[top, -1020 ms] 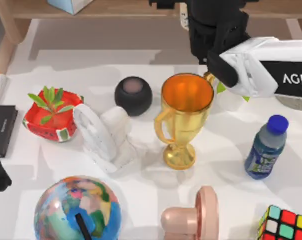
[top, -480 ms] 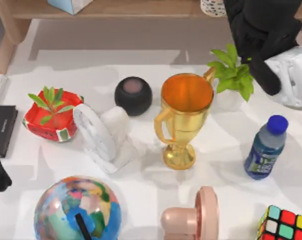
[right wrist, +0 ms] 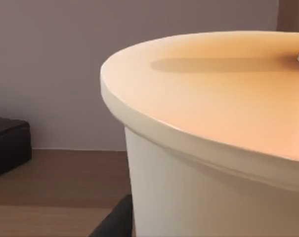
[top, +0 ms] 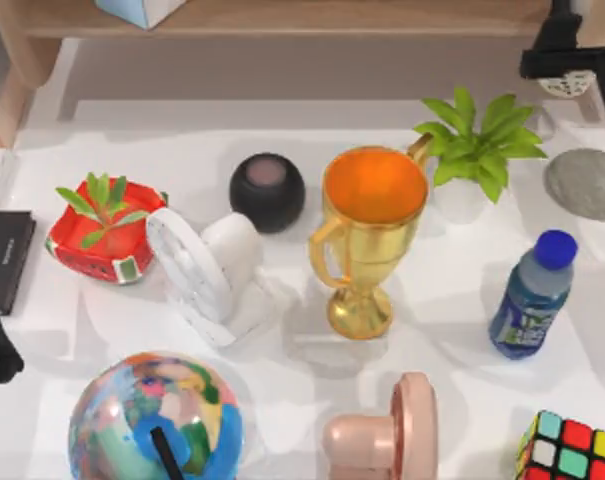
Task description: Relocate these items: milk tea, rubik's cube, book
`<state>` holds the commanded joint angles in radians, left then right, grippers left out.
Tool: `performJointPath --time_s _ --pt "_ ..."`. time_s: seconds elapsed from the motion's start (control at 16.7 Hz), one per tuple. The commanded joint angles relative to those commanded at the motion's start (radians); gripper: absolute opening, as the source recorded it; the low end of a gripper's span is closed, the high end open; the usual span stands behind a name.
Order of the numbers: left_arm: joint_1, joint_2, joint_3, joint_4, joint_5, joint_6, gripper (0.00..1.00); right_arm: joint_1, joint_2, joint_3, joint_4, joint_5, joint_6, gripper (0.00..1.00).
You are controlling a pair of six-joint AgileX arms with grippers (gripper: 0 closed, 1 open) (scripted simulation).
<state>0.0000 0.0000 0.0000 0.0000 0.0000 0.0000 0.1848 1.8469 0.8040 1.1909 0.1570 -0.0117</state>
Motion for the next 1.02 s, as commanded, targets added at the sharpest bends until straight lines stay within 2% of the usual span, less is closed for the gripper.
performJointPath --time_s 0.36,0.72,1.02 --pt "0.0 0.0 0.0 0.0 0.0 0.0 1.0 -0.166 0.122 -0.075 0.04 -0.107 0.017 0.0" --pt "0.0 0.0 0.0 0.0 0.0 0.0 1.0 -0.169 0.127 -0.073 0.043 -0.11 0.019 0.0" --pt "0.0 0.0 0.0 0.0 0.0 0.0 1.0 -0.182 0.179 -0.104 0.117 -0.109 0.011 0.0"
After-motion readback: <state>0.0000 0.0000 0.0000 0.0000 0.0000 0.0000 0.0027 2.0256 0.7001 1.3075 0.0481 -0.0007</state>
